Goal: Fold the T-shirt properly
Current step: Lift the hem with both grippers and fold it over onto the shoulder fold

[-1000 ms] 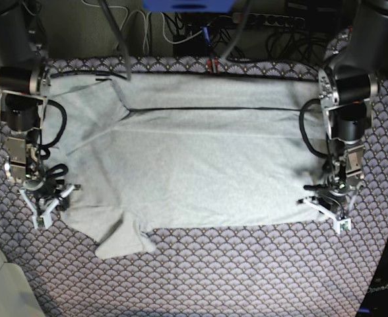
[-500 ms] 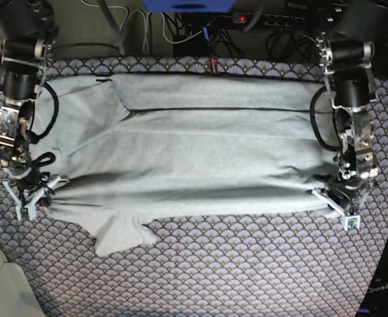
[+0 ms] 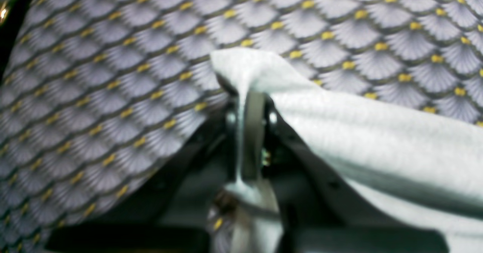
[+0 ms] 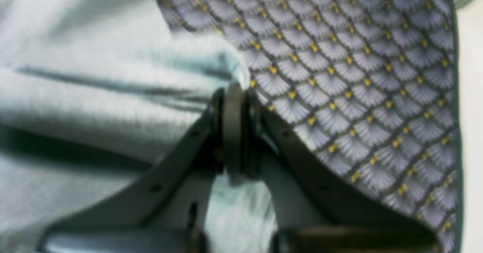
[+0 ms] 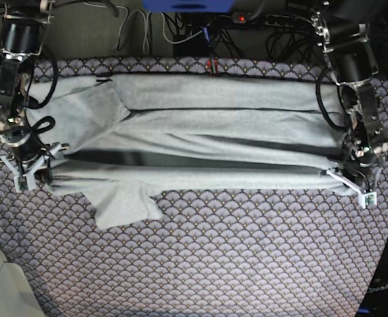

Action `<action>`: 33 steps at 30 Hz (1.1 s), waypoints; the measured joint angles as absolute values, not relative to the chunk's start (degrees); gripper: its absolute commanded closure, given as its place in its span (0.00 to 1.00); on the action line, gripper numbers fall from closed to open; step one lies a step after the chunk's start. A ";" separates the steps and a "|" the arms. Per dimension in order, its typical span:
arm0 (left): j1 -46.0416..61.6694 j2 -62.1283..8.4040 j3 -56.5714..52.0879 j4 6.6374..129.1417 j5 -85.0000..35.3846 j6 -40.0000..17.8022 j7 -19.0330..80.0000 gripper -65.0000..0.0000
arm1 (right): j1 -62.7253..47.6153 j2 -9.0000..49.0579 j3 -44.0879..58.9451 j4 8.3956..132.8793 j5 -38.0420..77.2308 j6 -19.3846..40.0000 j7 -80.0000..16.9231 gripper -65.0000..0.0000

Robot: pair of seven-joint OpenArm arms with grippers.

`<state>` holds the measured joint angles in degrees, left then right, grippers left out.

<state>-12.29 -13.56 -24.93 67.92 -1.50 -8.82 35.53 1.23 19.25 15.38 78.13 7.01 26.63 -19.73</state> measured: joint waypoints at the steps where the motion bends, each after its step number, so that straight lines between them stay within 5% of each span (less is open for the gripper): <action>1: -11.97 -13.39 -25.39 69.45 -1.63 -8.82 36.67 0.99 | -0.23 19.73 15.31 80.07 8.38 26.65 -20.47 1.00; 20: 4.78 -9.52 -26.20 93.17 -1.48 -8.73 43.18 0.99 | -15.68 20.32 21.45 94.50 12.91 26.37 -21.91 1.00; 26: 8.91 -9.50 -26.15 93.17 -1.54 -8.80 43.03 0.99 | -18.81 20.10 21.61 94.48 12.75 33.67 -21.80 1.00; 33: 12.32 -10.07 -26.17 94.87 -6.20 -8.69 42.70 0.99 | -21.37 17.85 27.49 96.97 12.51 34.59 -21.96 1.00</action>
<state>12.32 -10.07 -26.17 94.87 -6.20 -8.69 42.70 -21.37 17.85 27.49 96.97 12.51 34.59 -21.96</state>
